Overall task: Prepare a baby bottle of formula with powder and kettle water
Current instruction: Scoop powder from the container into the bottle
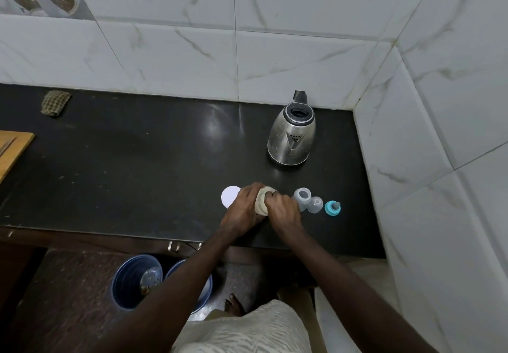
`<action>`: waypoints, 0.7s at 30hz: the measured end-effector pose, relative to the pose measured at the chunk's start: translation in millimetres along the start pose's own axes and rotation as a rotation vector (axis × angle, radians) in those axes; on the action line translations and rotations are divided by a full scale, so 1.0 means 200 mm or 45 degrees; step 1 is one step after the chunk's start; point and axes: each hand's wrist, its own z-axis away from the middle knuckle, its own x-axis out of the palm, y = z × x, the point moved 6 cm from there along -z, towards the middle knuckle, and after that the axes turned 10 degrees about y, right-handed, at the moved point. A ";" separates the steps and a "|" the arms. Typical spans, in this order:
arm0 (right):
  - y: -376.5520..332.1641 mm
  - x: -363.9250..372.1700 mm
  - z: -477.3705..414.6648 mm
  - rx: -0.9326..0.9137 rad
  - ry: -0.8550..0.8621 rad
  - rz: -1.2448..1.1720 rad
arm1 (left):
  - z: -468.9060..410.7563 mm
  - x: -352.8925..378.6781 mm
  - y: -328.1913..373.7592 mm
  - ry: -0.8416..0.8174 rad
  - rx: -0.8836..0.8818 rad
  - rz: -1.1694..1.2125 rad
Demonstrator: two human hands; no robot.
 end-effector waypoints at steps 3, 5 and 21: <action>0.00 0.04 -0.03 0.013 -0.093 0.021 | 0.00 0.01 0.01 -0.015 0.013 0.003; -0.02 0.03 -0.03 -0.032 -0.101 0.042 | 0.01 0.02 0.00 -0.030 -0.006 -0.004; 0.01 -0.01 -0.02 -0.252 -0.166 0.004 | -0.03 0.07 -0.06 -0.119 -0.079 -0.073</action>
